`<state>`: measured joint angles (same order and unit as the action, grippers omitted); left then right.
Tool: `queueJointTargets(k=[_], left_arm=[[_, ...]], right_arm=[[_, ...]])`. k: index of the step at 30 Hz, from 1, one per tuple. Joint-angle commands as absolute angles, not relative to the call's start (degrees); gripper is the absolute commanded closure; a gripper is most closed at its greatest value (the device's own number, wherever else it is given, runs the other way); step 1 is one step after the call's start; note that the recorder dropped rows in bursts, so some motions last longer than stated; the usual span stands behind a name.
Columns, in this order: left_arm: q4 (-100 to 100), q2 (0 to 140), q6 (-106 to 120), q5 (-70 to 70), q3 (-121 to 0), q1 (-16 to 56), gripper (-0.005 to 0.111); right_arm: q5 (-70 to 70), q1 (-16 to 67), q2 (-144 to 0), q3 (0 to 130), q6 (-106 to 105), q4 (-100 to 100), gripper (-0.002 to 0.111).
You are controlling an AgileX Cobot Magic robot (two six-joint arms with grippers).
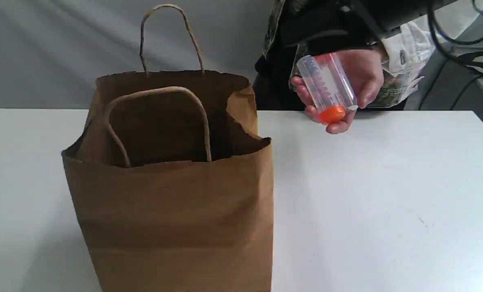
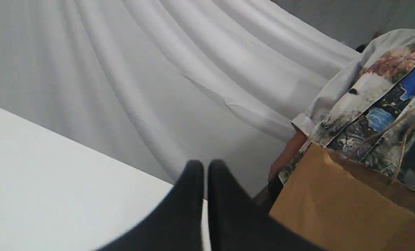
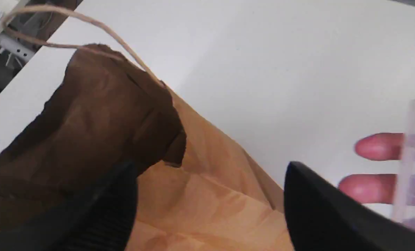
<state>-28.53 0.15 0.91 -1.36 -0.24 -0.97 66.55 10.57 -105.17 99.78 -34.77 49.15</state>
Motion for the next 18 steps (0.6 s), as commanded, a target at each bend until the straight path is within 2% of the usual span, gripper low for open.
queueJointTargets(k=[1,12,18], left_arm=[[-28.17,0.00,1.12,-1.00,0.00,-0.71,0.104],[-28.17,0.00,1.12,-1.00,0.00,-0.71,0.104],[-28.17,0.00,1.12,-1.00,0.00,-0.71,0.104]], right_arm=[[66.89,12.80,-106.48,100.12,-36.21,50.21,0.043],[58.69,16.21,-108.86,100.12,-33.63,49.46,0.043],[57.35,18.58,-109.55,100.12,-31.05,40.00,0.043]])
